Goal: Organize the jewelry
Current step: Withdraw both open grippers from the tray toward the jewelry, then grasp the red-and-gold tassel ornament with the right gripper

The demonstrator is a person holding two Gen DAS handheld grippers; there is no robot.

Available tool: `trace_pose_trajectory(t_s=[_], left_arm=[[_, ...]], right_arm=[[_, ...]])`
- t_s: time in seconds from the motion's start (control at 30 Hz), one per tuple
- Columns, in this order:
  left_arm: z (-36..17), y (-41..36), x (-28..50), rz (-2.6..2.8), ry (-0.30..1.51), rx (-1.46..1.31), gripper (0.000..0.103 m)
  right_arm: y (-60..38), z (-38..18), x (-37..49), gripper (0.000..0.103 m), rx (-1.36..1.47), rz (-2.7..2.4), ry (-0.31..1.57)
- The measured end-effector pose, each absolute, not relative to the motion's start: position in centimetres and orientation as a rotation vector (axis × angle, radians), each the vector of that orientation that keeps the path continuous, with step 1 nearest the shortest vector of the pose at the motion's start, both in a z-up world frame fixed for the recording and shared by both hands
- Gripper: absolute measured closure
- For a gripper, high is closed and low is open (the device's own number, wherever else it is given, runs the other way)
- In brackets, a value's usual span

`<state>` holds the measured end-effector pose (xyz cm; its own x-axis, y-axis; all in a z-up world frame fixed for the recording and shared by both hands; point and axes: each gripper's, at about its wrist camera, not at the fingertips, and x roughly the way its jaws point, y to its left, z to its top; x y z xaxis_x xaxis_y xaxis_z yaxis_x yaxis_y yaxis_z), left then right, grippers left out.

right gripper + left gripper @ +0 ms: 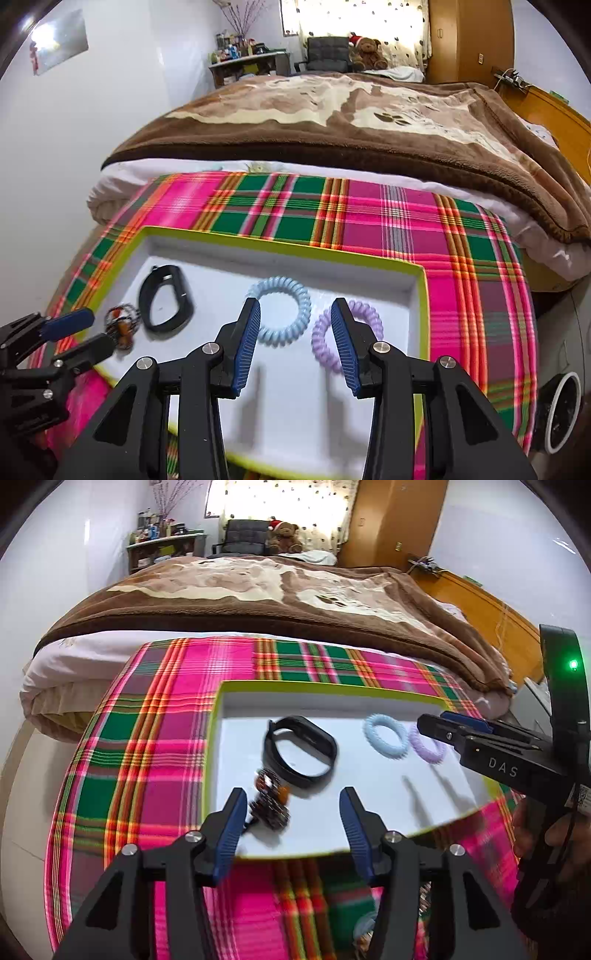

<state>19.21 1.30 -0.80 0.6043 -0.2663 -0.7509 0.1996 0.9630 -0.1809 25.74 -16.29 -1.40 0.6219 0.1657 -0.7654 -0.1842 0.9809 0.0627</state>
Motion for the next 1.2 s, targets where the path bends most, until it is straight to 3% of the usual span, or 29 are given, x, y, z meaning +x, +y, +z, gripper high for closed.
trace_pose_trajectory(t_s=[0.37,0.9,1.03,1.2], left_arm=[[0.4,1.5,14.2,-0.344,0.858,-0.129,0.044],[-0.3,2.6,8.9,-0.374,0.868,-0.176,0.042],[-0.9,2.6,7.8,-0.379,0.892,-0.170,0.042],[-1.4,2.6,6.7,-0.376,0.903,-0.178,0.042]], right_arm=[[-17.5,0.9,18.0,0.062,0.007,0.261,0.813],[-19.7,-1.2,6.9,0.061,0.042,0.352,0.837],[-19.2,-2.5,4.8,0.052,0.047,0.410,0.847],[-18.5,-3.5,3.1,0.051,0.037,0.447,0.840]])
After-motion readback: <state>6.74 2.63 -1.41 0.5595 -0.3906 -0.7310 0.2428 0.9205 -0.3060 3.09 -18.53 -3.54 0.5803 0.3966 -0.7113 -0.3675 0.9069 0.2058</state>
